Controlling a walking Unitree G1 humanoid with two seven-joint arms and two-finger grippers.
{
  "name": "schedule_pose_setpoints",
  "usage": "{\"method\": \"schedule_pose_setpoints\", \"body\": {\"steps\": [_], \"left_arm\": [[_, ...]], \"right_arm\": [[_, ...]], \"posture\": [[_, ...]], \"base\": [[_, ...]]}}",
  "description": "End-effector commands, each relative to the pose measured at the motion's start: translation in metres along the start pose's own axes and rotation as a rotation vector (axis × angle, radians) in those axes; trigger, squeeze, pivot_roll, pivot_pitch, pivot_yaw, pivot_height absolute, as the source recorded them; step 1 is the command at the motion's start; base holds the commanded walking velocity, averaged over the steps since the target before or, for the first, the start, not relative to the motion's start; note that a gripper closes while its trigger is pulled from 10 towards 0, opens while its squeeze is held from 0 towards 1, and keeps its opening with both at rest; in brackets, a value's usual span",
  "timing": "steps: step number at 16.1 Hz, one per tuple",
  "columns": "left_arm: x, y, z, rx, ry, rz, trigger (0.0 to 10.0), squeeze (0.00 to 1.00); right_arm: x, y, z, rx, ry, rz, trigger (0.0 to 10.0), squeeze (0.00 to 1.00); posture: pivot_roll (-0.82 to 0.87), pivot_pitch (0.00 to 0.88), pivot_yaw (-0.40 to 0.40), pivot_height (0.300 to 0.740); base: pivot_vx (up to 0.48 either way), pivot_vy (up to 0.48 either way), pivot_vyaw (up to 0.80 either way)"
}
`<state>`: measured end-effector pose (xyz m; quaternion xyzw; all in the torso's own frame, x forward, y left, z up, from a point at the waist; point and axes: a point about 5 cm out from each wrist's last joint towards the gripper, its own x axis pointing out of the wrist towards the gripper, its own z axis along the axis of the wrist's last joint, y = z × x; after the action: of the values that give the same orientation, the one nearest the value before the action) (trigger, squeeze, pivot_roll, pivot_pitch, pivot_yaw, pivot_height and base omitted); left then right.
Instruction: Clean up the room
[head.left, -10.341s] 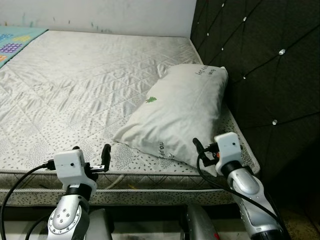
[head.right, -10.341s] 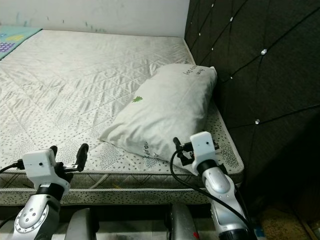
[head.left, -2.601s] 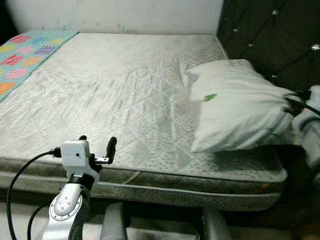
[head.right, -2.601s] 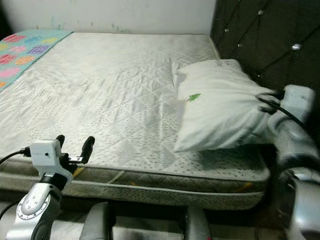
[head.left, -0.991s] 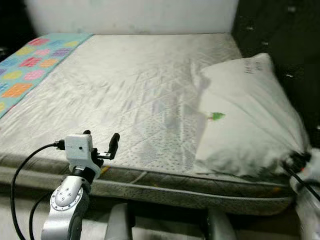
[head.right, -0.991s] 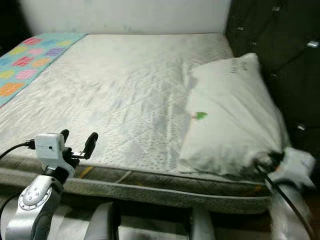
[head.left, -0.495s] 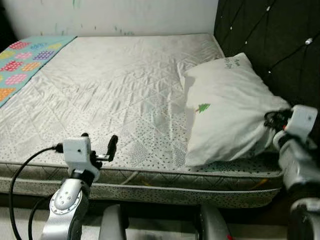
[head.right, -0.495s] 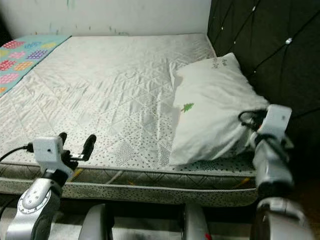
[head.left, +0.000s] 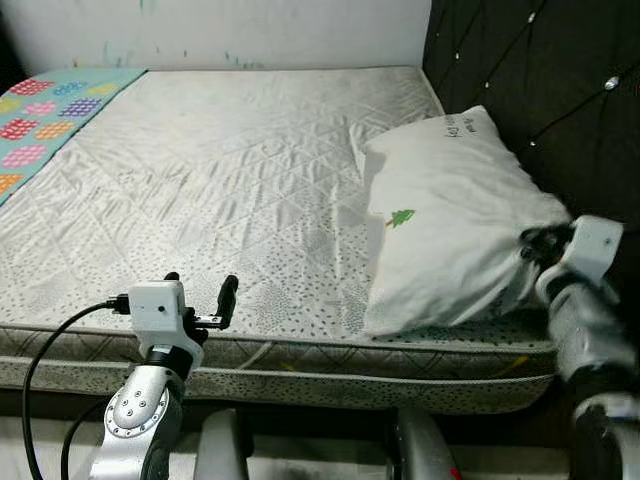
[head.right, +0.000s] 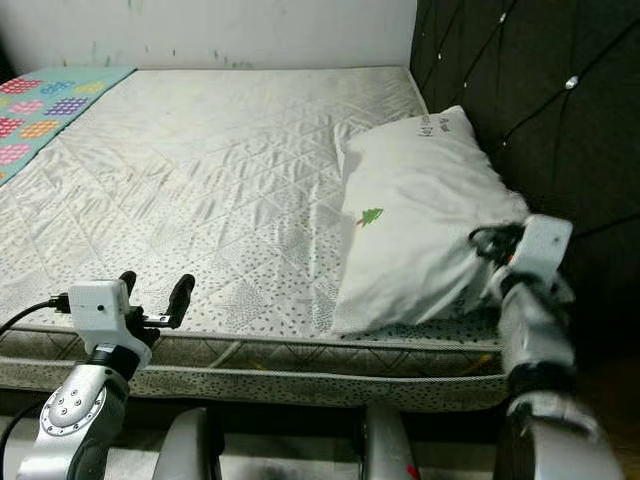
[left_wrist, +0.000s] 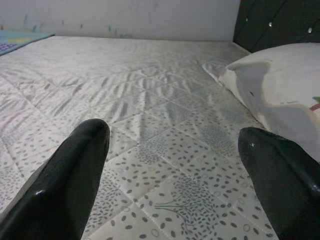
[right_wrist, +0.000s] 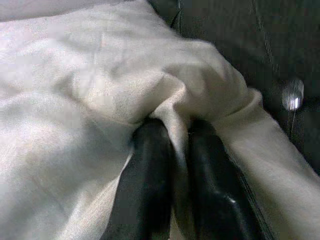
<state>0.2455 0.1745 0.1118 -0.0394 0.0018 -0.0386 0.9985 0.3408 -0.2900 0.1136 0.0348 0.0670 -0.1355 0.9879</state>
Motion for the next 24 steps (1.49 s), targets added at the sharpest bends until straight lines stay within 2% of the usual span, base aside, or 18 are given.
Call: {"method": "schedule_pose_setpoints", "body": {"steps": [1, 3, 6, 7, 8, 9, 11, 14, 16, 18, 21, 22, 24], "left_arm": [[-0.001, 0.002, 0.003, 0.017, -0.008, 0.004, 10.0, 0.00], [0.000, 0.000, 0.001, 0.013, -0.007, 0.000, 10.0, 0.00], [0.000, -0.001, 0.000, 0.005, -0.007, 0.005, 10.0, 0.00], [-0.001, -0.001, 0.000, 0.004, -0.007, 0.007, 10.0, 0.00], [-0.001, 0.000, 0.000, 0.004, -0.007, 0.010, 10.0, 0.00], [-0.001, 0.000, 0.000, 0.004, -0.007, 0.011, 10.0, 0.00], [0.000, -0.001, 0.000, 0.003, -0.008, 0.010, 10.0, 0.00], [0.000, -0.001, 0.000, 0.003, -0.009, 0.013, 10.0, 0.00], [0.000, -0.002, 0.001, 0.001, -0.011, 0.012, 10.0, 0.00], [0.003, -0.006, 0.005, 0.005, -0.020, -0.005, 10.0, 0.00], [-0.001, 0.000, 0.010, 0.020, -0.030, 0.014, 10.0, 0.00], [-0.004, 0.003, 0.010, 0.026, -0.028, 0.028, 10.0, 0.00], [-0.007, 0.004, 0.010, 0.026, -0.027, 0.041, 10.0, 0.00]], "right_arm": [[-0.001, 0.012, 0.001, -0.010, -0.031, 0.049, 10.0, 1.00], [-0.003, 0.017, -0.005, -0.011, -0.032, 0.062, 10.0, 1.00], [-0.007, 0.023, 0.002, -0.083, -0.091, 0.074, 10.0, 1.00], [-0.005, 0.022, 0.013, -0.135, -0.139, 0.045, 10.0, 1.00], [-0.002, 0.023, 0.035, -0.159, -0.228, 0.012, 10.0, 1.00], [-0.002, 0.024, 0.038, -0.158, -0.239, 0.009, 10.0, 1.00], [0.002, 0.032, 0.064, -0.135, -0.315, 0.011, 10.0, 1.00], [0.004, 0.042, 0.080, -0.111, -0.367, 0.015, 10.0, 1.00], [0.008, 0.056, 0.079, -0.051, -0.349, 0.031, 10.0, 1.00], [0.013, 0.103, 0.078, 0.023, -0.327, 0.081, 10.0, 1.00], [0.013, 0.140, 0.056, -0.010, -0.211, 0.134, 10.0, 1.00], [0.012, 0.143, 0.042, -0.044, -0.143, 0.129, 10.0, 1.00], [0.011, 0.135, 0.016, -0.068, -0.017, 0.071, 10.0, 1.00]], "posture": [[0.03, 0.000, -0.001, 0.553], [0.02, 0.000, -0.005, 0.553], [0.02, 0.000, -0.009, 0.553], [0.02, 0.000, -0.009, 0.553], [0.02, 0.000, -0.010, 0.553], [0.02, 0.000, -0.010, 0.553], [0.02, 0.000, -0.011, 0.553], [0.02, 0.000, -0.011, 0.553], [0.03, 0.000, -0.006, 0.553], [0.06, 0.000, -0.001, 0.553], [0.11, 0.000, -0.013, 0.553], [0.12, 0.000, -0.018, 0.553], [0.13, 0.000, -0.028, 0.553]], "base": [[0.000, 0.000, 0.00], [0.000, 0.000, 0.00], [0.000, 0.000, 0.00], [0.000, 0.000, 0.00], [0.000, 0.000, 0.00], [0.000, 0.000, 0.00], [0.000, 0.000, 0.00], [0.000, 0.000, 0.00], [0.000, 0.000, 0.00], [0.000, 0.000, 0.00], [0.000, 0.000, 0.00], [0.000, 0.000, 0.00], [0.000, 0.000, 0.00]]}}
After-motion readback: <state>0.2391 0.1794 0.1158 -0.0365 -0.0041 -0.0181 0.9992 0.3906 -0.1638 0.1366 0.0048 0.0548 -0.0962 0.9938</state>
